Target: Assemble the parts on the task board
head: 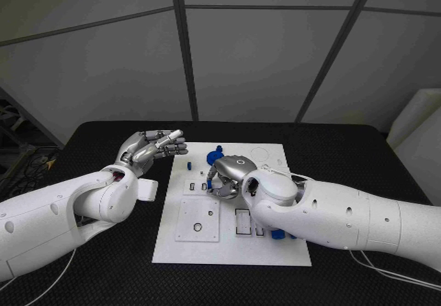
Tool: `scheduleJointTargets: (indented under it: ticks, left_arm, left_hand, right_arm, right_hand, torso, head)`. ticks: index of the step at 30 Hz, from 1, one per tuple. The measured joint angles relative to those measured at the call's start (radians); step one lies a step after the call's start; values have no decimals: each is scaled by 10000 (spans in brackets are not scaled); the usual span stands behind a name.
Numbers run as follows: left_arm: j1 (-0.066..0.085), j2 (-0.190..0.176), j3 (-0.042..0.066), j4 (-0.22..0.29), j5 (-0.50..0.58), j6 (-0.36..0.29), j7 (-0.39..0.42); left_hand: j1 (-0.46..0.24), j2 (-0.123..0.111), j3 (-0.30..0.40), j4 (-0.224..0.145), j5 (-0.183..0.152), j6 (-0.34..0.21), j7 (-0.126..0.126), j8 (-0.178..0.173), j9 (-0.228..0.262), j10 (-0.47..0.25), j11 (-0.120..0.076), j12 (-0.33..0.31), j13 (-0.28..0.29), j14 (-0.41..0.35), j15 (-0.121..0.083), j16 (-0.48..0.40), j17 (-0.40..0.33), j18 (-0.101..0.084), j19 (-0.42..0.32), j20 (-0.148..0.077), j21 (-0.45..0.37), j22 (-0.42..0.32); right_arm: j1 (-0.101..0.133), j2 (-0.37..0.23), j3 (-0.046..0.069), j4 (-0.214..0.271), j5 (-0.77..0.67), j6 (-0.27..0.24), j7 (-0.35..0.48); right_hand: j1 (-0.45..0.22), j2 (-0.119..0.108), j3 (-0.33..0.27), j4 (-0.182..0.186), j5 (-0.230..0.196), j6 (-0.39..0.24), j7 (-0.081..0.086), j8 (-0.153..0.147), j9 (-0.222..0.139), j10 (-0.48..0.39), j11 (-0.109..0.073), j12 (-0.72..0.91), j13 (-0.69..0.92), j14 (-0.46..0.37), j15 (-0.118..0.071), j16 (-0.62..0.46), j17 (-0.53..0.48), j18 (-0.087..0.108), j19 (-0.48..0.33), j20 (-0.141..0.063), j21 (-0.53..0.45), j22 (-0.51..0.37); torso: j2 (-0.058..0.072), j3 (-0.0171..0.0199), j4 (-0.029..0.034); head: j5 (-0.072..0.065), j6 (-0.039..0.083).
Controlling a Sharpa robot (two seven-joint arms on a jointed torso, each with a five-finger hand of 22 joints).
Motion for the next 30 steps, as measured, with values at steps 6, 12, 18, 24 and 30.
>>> scheduleJointTargets:
  ticks: [6,12,18,24,30]
  left_arm:
    - [0,-4,0,0,0,0,-2]
    - [0,-11,0,0,0,2,-4]
    - [0,-13,0,-25,0,16,-20]
    - [0,-47,0,-93,-111,81,-173]
    - [-1,-119,0,-147,-739,330,-713]
  left_hand:
    - [0,0,0,0,0,0,0,0,0,0,0,0,0,0,0,0,0,0,0,0,0,0]
    - [-32,32,0,0,0,0,0,1,0,27,27,0,0,0,0,-40,0,0,0,0,0,-9]
    - [-28,117,-67,-68,0,95,-95,1,0,125,-50,-39,0,116,1,-40,5,0,23,22,0,-18]
    - [-158,323,-187,-187,0,665,-323,29,76,777,-296,-20,25,1184,-342,303,233,0,768,-217,417,97]
    - [-148,570,-431,-211,45,1246,-702,124,141,1722,-710,122,41,2519,-836,853,649,-1,1780,-703,1063,342]
  right_arm:
    - [-4,-3,-5,-5,-1,-23,-22]
    - [-19,-61,-16,48,-1,-161,-36]
    - [-20,-340,-16,379,40,-861,188]
    - [-17,-1063,-6,946,519,-1804,1502]
    - [96,-1910,151,1498,1767,-2122,3254]
  right_hand:
    - [-153,-154,-214,213,-183,-325,54,0,-26,-37,37,-129,0,0,0,-51,0,0,0,0,0,-1]
    - [-298,-302,-580,580,-253,-831,134,0,-88,-144,143,-343,0,0,71,-140,-1,1,1,71,0,-1]
    - [-123,-469,-895,895,-253,-1036,180,0,-95,-183,182,-412,0,-16,128,-222,-1,1,36,106,0,-1]
    - [267,-369,-934,1051,-192,-1024,177,-1,-59,-460,233,-869,0,-1,144,-490,-48,0,1,141,-86,-1]
    - [717,-311,-972,1090,-162,-717,127,35,53,-1298,174,-2400,-837,0,143,-1474,-1183,239,-143,191,-1619,-2]
  torso:
    - [-1,0,-1]
    - [-3,1,-1]
    - [-8,12,-1]
    - [-35,15,-7]
    - [-93,25,-8]
  head:
    - [0,4]
    - [4,7]
    - [29,11]
    - [43,64]
    - [87,101]
